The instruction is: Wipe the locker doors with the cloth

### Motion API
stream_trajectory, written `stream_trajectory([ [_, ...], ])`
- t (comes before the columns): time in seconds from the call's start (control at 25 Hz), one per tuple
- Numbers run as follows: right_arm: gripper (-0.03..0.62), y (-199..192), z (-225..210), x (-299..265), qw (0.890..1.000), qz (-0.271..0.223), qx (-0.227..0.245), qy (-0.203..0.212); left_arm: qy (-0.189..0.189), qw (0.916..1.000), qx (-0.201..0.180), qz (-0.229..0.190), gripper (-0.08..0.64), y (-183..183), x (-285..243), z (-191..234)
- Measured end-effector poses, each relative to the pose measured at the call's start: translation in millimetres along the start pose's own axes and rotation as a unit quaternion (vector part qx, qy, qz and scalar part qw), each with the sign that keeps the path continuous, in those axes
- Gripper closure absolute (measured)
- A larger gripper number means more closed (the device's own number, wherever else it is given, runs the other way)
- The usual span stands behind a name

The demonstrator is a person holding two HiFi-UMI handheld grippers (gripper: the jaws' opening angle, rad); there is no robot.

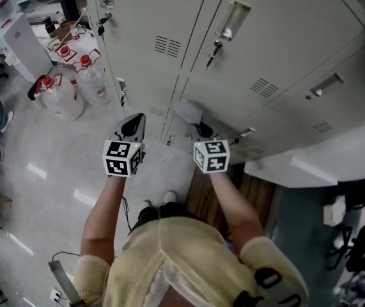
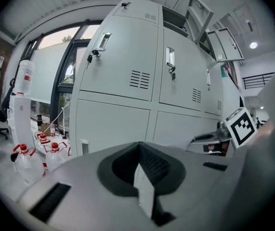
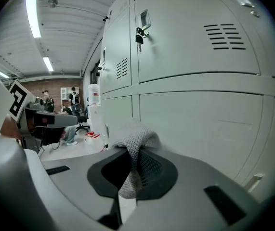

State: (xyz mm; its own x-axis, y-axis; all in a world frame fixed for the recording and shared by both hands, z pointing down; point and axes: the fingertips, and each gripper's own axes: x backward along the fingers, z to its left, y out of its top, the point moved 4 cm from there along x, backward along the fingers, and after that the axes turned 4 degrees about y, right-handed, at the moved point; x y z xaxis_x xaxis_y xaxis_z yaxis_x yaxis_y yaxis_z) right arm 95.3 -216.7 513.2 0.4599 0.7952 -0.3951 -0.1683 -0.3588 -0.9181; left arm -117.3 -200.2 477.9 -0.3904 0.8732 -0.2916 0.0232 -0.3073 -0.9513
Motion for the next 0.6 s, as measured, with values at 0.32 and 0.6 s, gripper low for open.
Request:
stream_trajectory([
  [0.32, 0.578, 0.1, -4.6, -30.4, 1.000, 0.015, 0.014, 0.008, 0.028, 0.9996, -0.011, 0.003, 0.558, -8.6, 5.5, 12.3],
  [0.6, 0.578, -1.4, -28.1, -49.2, 0.999, 0.031, 0.010, -0.019, 0.027, 0.9993, -0.022, 0.014, 0.558, -9.7, 3.4, 7.6],
])
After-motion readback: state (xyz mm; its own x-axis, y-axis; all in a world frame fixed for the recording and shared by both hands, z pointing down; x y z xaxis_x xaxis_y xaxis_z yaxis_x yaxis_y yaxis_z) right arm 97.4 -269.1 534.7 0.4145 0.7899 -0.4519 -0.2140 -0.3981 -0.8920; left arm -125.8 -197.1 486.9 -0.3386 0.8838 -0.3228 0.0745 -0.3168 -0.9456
